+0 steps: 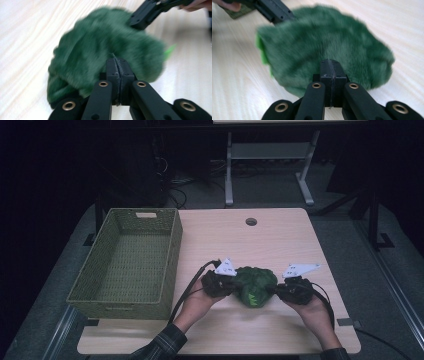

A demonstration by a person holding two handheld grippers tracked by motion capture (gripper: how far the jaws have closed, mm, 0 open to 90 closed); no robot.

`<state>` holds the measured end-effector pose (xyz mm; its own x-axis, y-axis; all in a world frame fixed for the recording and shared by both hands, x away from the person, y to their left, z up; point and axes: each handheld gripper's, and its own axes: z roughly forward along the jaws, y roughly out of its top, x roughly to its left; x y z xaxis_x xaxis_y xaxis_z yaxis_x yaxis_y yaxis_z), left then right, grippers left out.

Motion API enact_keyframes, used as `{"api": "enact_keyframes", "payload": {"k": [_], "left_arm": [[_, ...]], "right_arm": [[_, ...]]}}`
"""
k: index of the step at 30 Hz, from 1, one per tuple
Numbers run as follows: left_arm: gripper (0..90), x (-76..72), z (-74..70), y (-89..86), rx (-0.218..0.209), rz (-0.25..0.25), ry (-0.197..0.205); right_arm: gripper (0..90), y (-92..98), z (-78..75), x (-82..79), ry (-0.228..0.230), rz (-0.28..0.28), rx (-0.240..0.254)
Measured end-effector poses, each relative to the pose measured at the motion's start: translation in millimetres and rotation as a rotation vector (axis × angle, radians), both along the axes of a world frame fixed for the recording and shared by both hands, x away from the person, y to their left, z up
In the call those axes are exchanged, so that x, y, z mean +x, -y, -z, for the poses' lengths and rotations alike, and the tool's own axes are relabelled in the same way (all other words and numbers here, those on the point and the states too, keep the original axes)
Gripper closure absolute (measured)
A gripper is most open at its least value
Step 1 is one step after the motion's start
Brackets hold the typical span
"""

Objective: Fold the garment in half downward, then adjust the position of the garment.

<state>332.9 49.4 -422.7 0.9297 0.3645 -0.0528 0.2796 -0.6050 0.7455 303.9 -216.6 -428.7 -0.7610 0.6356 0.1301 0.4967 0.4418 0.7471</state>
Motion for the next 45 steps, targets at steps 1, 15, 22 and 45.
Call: {"api": "enact_keyframes", "payload": {"k": [1,15,22,45], "left_arm": [[89.5,2.3,5.2,-1.0,0.022,-0.007,-0.014],[89.7,10.7,40.9,1.1,0.122,-0.012,-0.053],[89.6,9.0,31.4,-5.9,0.09,-0.016,-0.066],[89.6,-32.1,16.6,8.3,0.037,0.091,-0.102]], "right_arm": [[90.0,0.1,4.7,0.4,-0.022,0.006,-0.004],[90.0,-7.9,38.2,1.3,-0.126,-0.014,-0.083],[90.0,2.3,29.8,-6.1,-0.108,-0.01,-0.076],[90.0,8.8,-28.5,61.2,0.029,0.041,0.067]]}}
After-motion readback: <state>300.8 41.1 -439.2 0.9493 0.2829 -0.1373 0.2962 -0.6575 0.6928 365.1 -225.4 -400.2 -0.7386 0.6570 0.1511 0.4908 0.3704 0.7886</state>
